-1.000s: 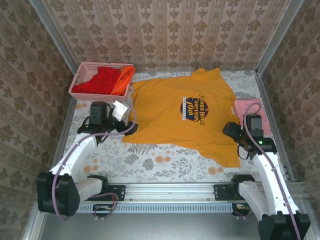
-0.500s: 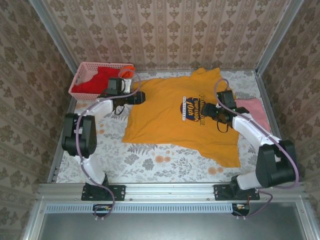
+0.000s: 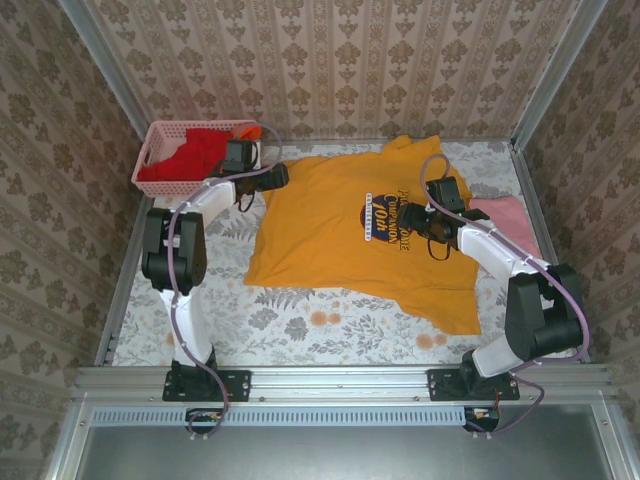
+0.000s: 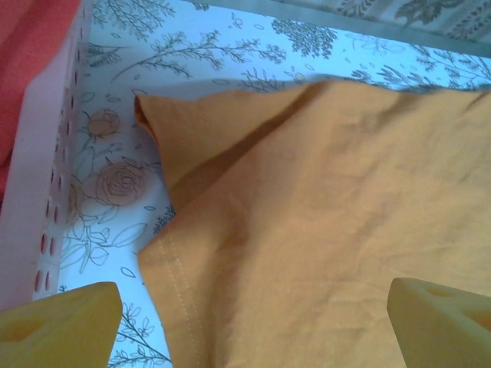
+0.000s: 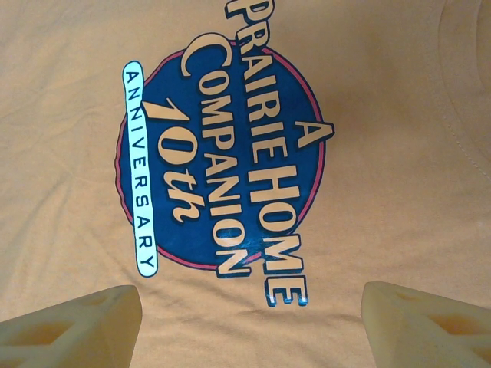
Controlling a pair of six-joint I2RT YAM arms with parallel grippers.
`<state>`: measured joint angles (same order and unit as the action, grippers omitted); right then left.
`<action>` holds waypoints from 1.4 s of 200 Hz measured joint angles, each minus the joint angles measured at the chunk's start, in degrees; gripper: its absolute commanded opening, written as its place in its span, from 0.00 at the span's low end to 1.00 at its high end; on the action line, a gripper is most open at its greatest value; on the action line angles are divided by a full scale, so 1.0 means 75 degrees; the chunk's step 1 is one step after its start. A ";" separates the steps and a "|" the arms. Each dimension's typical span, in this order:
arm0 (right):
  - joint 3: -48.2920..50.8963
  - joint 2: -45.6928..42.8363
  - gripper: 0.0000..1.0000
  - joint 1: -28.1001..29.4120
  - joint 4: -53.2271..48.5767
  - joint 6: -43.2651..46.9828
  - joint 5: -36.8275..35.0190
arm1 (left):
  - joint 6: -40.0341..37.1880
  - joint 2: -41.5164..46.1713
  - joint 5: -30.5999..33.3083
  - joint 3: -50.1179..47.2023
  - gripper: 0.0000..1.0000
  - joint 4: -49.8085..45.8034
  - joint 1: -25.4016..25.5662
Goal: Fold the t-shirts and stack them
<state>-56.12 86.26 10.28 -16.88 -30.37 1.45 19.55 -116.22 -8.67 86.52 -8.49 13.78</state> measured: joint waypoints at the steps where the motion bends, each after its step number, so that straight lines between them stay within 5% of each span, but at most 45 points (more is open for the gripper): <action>1: 0.0000 0.0000 0.76 -0.0003 0.0000 -0.0003 0.0000 | 0.0003 -0.0003 -0.0003 0.0015 0.91 -0.0009 0.0000; 72: -0.0720 0.1285 0.66 -0.0501 0.0047 -0.0184 0.0032 | -0.0070 -0.0125 0.0041 0.0688 0.90 -0.0137 0.0606; 146: -0.1376 0.2614 0.62 -0.0644 0.0052 -0.0507 0.0291 | -0.0009 -0.1740 -0.0621 0.1585 0.90 -0.1075 0.0714; 280: 0.0385 0.1405 0.63 -0.0391 0.0242 -0.1014 0.0679 | 0.0230 -0.1431 -0.0667 0.1043 0.95 -0.1343 0.0099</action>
<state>-53.23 96.79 7.35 -15.07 -37.98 6.55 21.28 -126.96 -13.67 94.35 -18.57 14.52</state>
